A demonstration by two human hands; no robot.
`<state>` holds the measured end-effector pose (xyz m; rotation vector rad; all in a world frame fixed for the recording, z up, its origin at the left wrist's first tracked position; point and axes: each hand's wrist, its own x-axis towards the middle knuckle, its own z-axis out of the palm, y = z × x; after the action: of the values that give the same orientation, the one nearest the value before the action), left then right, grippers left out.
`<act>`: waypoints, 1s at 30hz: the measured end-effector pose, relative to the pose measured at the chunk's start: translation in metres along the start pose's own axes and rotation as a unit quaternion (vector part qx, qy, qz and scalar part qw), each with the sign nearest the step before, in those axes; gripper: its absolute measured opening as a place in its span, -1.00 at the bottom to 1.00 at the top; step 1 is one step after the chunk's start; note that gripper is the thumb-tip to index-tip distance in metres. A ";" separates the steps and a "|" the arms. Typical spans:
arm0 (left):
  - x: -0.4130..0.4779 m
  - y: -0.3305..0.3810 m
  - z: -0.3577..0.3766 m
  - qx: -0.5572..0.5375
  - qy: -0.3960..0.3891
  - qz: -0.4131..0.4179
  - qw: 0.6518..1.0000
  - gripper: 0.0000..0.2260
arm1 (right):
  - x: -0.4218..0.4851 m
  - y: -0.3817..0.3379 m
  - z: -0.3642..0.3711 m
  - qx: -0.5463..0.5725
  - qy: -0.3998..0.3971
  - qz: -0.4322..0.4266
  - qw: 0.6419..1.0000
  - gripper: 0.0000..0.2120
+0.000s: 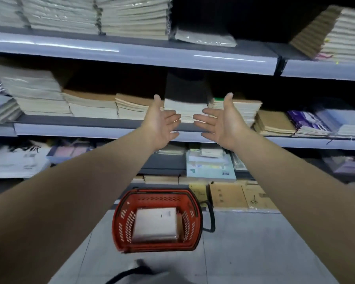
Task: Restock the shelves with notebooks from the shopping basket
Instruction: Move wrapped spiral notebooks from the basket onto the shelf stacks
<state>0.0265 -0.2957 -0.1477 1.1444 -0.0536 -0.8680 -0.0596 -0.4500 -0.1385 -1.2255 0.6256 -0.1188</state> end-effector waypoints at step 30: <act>0.111 -0.212 -0.187 0.020 0.138 -0.226 0.964 -0.24 | 0.140 0.300 0.002 -0.018 0.028 0.242 0.970 -0.22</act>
<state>0.0653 -0.2499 -0.4453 1.3304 0.4376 -1.1000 -0.0149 -0.3999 -0.4626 -1.0744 0.9630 0.2692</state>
